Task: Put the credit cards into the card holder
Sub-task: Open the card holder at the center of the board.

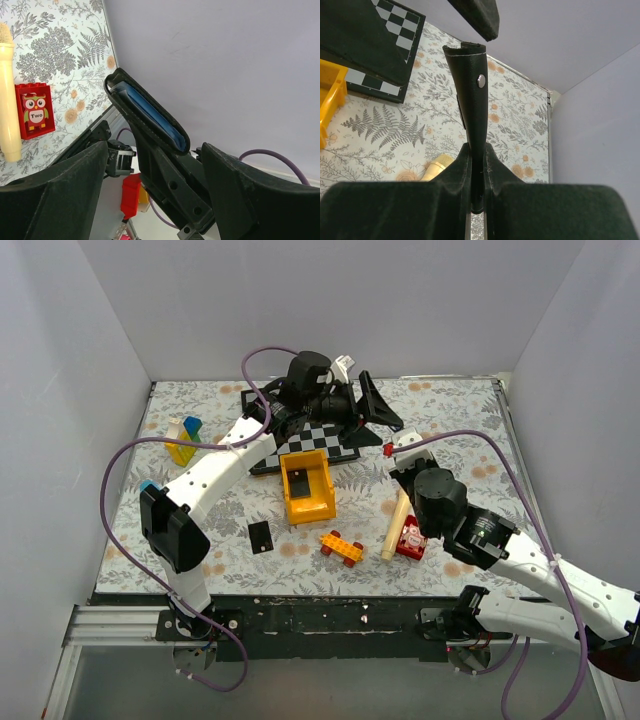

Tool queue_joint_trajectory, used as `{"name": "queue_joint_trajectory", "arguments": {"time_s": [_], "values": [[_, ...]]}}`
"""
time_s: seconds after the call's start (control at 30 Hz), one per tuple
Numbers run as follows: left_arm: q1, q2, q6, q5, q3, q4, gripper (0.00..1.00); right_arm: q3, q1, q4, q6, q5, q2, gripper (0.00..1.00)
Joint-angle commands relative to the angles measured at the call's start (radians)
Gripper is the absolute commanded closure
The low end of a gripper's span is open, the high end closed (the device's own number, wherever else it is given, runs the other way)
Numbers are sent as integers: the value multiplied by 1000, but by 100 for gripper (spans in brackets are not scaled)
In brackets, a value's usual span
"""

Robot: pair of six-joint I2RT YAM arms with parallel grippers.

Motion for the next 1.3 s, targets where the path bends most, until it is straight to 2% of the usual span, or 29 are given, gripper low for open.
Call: {"name": "queue_joint_trajectory", "arguments": {"time_s": [0.0, 0.17, 0.43, 0.57, 0.67, 0.73, 0.87, 0.93, 1.03, 1.07, 1.13, 1.27], "values": [[11, -46, -7, 21, 2, -13, 24, -7, 6, 85, -4, 33, -27, 99], [11, -18, -38, 60, 8, 13, 23, 2, 8, 60, 30, -53, -39, 99], [-10, 2, -44, 64, 18, 21, 22, 17, 32, 74, 24, -71, -19, 99], [-12, 4, -46, 67, 11, 30, 27, 16, 38, 83, 16, -70, -28, 99], [-12, 11, -52, 83, 3, 46, 37, 13, 42, 86, 16, -70, -34, 99], [-10, 14, -62, 100, -3, 69, 47, 11, 43, 88, 16, -71, -36, 99], [-12, 17, -84, 118, -26, 102, 74, 10, 46, 92, 15, -64, -39, 99], [-12, 19, -84, 121, -32, 110, 80, 7, 46, 97, 13, -65, -43, 99], [-12, 17, -84, 123, -38, 119, 96, 0, 48, 100, 13, -79, -54, 99], [-12, 16, -84, 123, -40, 122, 100, -1, 48, 100, 18, -84, -59, 97], [-12, 13, -81, 120, -43, 130, 100, -9, 48, 102, 33, -97, -74, 89], [-12, 4, -66, 97, -54, 138, 100, -32, 48, 115, 70, -130, -115, 60]]}}
